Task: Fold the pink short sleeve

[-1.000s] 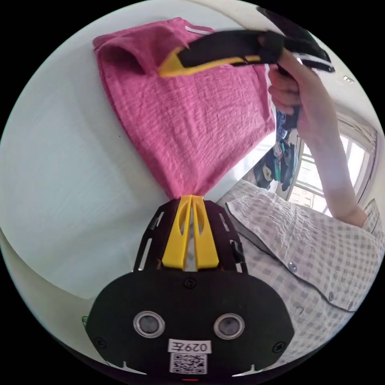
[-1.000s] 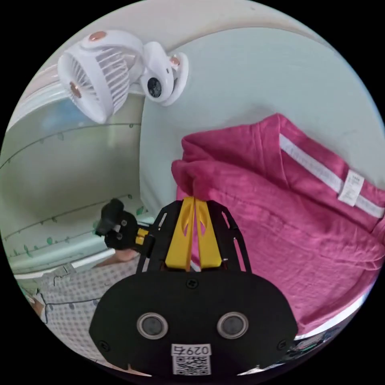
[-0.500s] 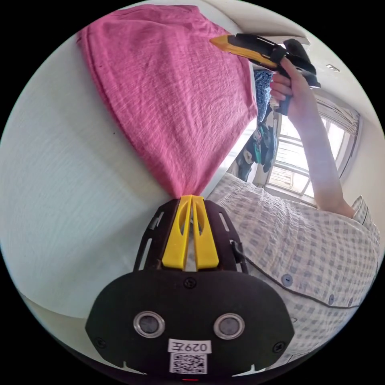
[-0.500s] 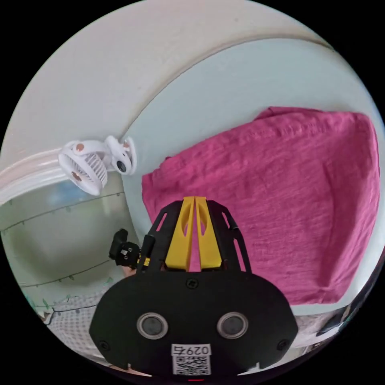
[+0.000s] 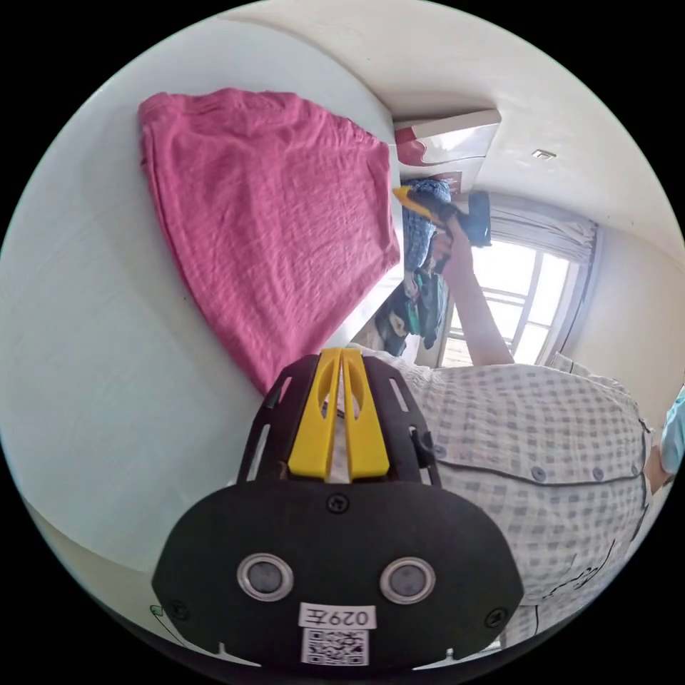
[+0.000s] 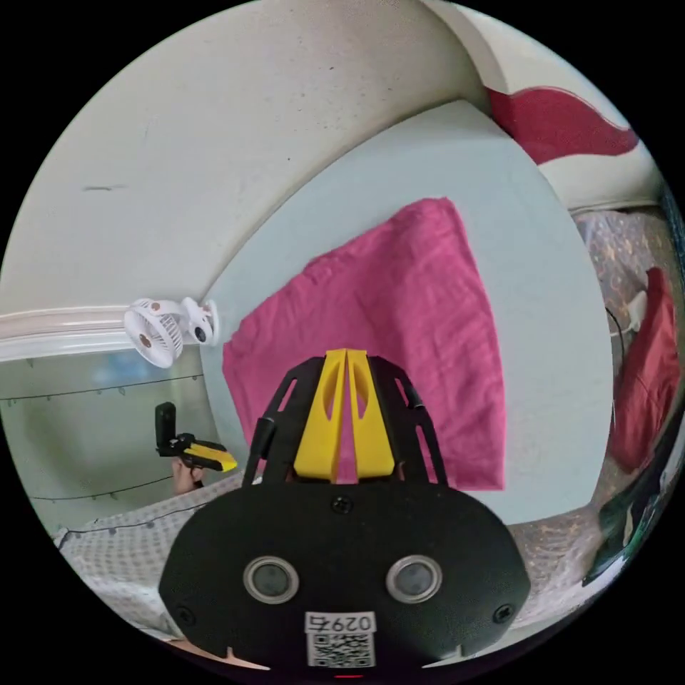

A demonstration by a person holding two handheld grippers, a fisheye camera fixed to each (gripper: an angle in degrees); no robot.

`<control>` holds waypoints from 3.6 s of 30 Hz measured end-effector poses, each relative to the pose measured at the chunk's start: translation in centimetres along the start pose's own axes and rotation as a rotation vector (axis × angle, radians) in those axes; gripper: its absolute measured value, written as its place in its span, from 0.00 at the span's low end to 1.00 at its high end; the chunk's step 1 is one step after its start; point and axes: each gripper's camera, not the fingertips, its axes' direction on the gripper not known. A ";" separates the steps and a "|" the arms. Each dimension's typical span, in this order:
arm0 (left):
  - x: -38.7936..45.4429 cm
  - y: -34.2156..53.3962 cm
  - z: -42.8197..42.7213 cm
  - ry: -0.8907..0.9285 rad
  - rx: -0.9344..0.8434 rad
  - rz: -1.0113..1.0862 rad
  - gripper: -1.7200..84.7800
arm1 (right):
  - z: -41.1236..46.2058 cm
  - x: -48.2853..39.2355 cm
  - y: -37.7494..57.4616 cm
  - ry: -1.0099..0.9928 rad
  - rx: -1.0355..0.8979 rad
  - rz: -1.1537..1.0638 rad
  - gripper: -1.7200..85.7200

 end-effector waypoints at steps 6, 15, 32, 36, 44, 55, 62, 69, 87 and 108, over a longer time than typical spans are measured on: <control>-0.4 0.7 4.5 0.096 -0.026 -0.073 0.01 | -4.2 11.4 8.5 -0.514 0.135 0.128 0.01; 2.3 1.5 9.7 -0.224 -0.088 -0.086 0.01 | -1.8 13.2 7.7 -0.357 -0.163 -0.039 0.01; -1.2 15.9 -0.2 -0.161 0.293 -0.305 0.01 | -1.8 14.3 5.3 -0.535 -0.116 -0.020 0.01; 0.6 18.8 -1.7 -0.257 0.314 -0.320 0.01 | -1.5 11.9 6.7 -0.425 -0.144 -0.100 0.01; 2.0 25.4 0.4 -0.190 0.364 -0.354 0.01 | -1.7 11.1 15.0 -0.525 -0.028 -0.117 0.01; 0.6 32.2 -0.4 -0.379 0.305 -0.452 0.01 | 5.1 5.3 21.9 -0.183 -0.082 -0.078 0.02; 0.2 36.5 -3.2 -0.295 0.390 -0.403 0.01 | 10.1 -8.5 27.4 0.015 -0.111 -0.388 0.02; -1.8 42.3 -6.5 -0.125 0.383 -0.287 0.01 | 27.1 -29.3 38.5 0.115 -0.481 -0.793 0.12; -6.3 52.4 -10.2 0.019 0.188 -0.125 0.01 | 52.3 -46.9 61.9 0.698 -0.503 -0.994 0.37; -11.5 49.9 -10.7 0.224 0.278 -0.184 0.01 | 47.4 -46.6 65.8 0.863 -0.357 -1.171 0.07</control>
